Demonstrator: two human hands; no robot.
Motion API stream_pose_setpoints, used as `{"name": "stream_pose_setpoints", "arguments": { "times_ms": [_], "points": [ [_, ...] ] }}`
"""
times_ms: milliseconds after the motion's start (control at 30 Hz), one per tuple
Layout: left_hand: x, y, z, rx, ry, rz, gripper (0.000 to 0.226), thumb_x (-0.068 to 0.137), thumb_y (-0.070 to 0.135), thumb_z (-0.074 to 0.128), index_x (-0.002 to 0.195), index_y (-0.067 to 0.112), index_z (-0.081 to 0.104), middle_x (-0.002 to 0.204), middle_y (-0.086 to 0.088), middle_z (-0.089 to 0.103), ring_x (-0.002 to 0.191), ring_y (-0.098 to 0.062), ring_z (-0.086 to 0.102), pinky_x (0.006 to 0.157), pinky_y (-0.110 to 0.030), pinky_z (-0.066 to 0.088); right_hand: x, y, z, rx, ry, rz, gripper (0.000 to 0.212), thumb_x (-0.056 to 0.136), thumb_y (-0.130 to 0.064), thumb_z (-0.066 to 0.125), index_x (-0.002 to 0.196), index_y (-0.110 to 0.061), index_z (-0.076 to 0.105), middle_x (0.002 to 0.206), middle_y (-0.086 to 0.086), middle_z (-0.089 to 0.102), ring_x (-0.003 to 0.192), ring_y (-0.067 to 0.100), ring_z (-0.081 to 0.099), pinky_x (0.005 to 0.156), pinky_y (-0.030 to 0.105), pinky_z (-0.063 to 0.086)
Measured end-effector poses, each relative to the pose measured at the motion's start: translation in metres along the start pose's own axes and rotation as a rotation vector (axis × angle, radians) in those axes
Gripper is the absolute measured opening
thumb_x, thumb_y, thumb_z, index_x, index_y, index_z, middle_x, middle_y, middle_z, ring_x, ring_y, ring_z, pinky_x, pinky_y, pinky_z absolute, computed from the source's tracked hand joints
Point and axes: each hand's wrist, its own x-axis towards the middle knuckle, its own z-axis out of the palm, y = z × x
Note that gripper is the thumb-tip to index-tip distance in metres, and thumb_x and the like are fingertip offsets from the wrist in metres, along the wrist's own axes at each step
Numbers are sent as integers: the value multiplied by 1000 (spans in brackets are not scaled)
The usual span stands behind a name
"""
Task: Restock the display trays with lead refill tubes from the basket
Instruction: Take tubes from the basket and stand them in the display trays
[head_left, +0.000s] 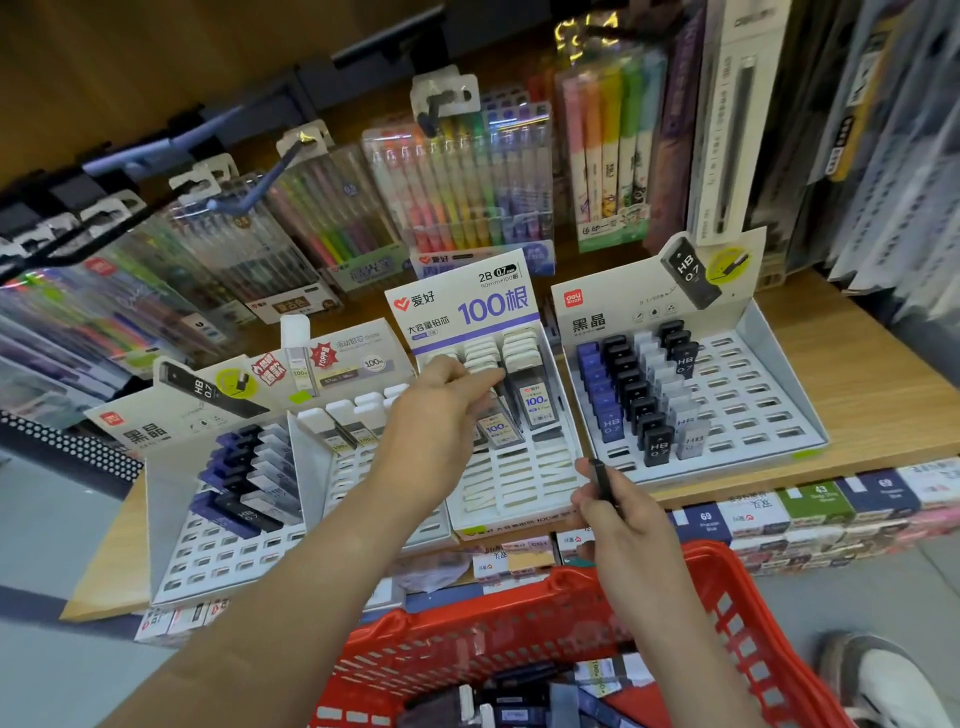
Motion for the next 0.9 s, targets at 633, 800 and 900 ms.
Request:
{"name": "stream_pose_setpoints", "arguments": {
  "times_ms": [633, 800, 900],
  "points": [
    [-34, 80, -33, -733, -272, -332, 15, 88, 34, 62, 99, 33, 73, 89, 16, 71, 77, -2, 62, 70, -20, 51, -29, -49, -46, 214, -394, 98, 13, 97, 0, 53, 93, -6, 64, 59, 0, 49, 51, 9, 49, 46, 21, 40],
    [-65, 107, -47, -877, -127, -420, 8, 84, 18, 70, 81, 18, 77, 74, 1, 73, 70, -12, 68, 68, -25, 56, -51, -69, -55, -12, -392, -15, 17, 88, -7, 69, 98, -20, 72, 69, -5, 62, 59, 8, 51, 58, 24, 41],
    [-80, 121, -58, -1162, 4, -693, 13, 84, 21, 68, 84, 11, 75, 64, -7, 70, 55, -16, 63, 56, -29, 55, -64, -85, -66, 225, -267, -74, 22, 69, -13, 75, 91, -11, 72, 65, 3, 64, 57, 11, 56, 55, 22, 42]
  ]
}}
